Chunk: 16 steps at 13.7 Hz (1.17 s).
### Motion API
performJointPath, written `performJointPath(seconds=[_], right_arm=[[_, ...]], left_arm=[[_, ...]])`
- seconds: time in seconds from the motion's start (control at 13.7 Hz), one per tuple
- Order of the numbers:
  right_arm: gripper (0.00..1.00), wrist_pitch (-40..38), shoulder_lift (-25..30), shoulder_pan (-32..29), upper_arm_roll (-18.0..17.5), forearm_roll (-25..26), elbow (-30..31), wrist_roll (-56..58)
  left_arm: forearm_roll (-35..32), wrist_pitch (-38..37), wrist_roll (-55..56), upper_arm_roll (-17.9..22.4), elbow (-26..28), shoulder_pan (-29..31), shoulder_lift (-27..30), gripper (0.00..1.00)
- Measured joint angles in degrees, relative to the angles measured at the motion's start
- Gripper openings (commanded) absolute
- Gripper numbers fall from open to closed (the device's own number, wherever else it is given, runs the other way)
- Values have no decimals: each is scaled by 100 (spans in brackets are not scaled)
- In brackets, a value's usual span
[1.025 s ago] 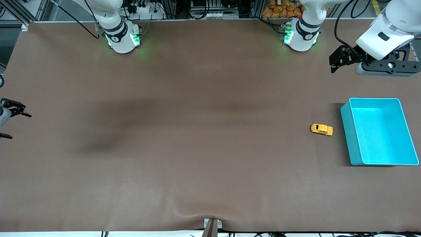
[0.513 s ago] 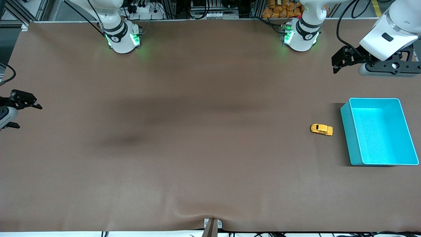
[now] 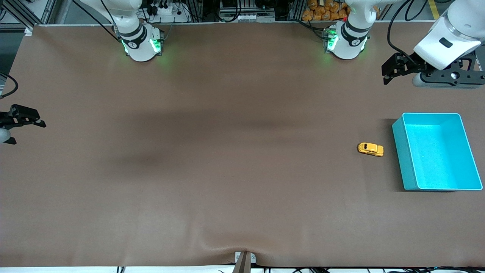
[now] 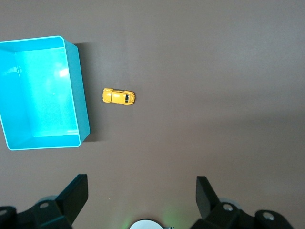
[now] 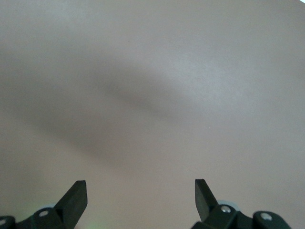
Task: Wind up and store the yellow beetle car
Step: 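Withdraw the right gripper while the left gripper moves toward the car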
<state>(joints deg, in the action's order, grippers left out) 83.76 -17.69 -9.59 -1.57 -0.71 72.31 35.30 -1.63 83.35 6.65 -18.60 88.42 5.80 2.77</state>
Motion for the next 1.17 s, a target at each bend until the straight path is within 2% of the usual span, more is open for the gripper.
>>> performJointPath(seconds=[0.29,0.59,0.95,1.17], right_arm=[[100,-108,239,0,5,4,-10,-650],[100,-162,281,53,-9,4,-11,-1788],[100,-171,605,297,-14,4,-15,-2987],[100,-199,825,304,-9,4,-4,-3286]], left_arm=[[0,2,0,-9,-3,-6,0,100],[0,2,0,-16,-6,-8,0,100],[0,2,43,-144,-15,-26,1,100],[0,2,43,-130,-17,1,1,100]])
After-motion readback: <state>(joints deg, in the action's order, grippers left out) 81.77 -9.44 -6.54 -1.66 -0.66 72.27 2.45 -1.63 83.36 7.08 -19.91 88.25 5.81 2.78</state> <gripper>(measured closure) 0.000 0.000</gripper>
